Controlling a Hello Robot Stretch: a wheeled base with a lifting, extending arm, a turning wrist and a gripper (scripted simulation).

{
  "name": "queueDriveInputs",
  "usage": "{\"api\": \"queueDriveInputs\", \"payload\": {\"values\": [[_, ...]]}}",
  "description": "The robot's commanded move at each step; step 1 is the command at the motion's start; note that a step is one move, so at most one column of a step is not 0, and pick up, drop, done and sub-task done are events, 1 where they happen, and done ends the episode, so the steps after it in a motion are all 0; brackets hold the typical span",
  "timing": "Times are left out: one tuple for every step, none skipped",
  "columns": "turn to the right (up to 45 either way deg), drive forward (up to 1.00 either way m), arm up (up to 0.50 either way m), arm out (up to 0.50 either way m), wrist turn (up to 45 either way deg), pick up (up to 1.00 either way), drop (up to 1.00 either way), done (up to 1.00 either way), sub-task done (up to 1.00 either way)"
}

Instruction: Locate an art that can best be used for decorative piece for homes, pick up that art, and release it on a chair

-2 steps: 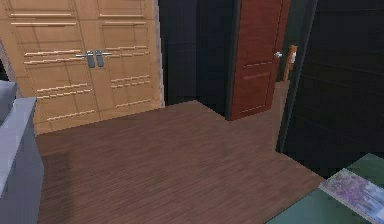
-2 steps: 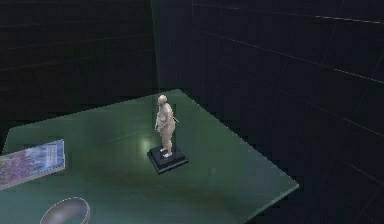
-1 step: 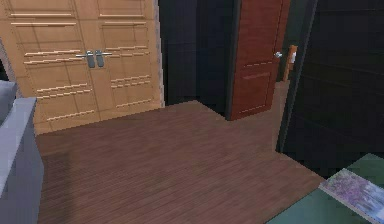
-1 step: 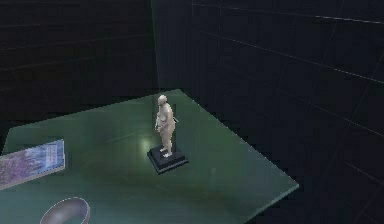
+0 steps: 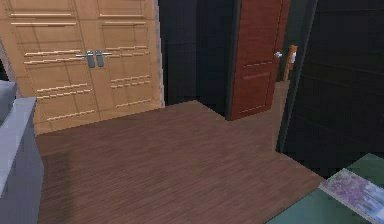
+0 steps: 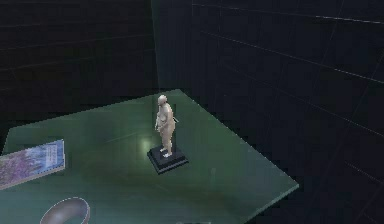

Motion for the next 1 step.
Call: {"api": "queueDriveInputs", "payload": {"values": [[0.0, 0.0, 0.0, 0.38, 0.0, 0.0, 0.0, 0.0, 0.0]]}}
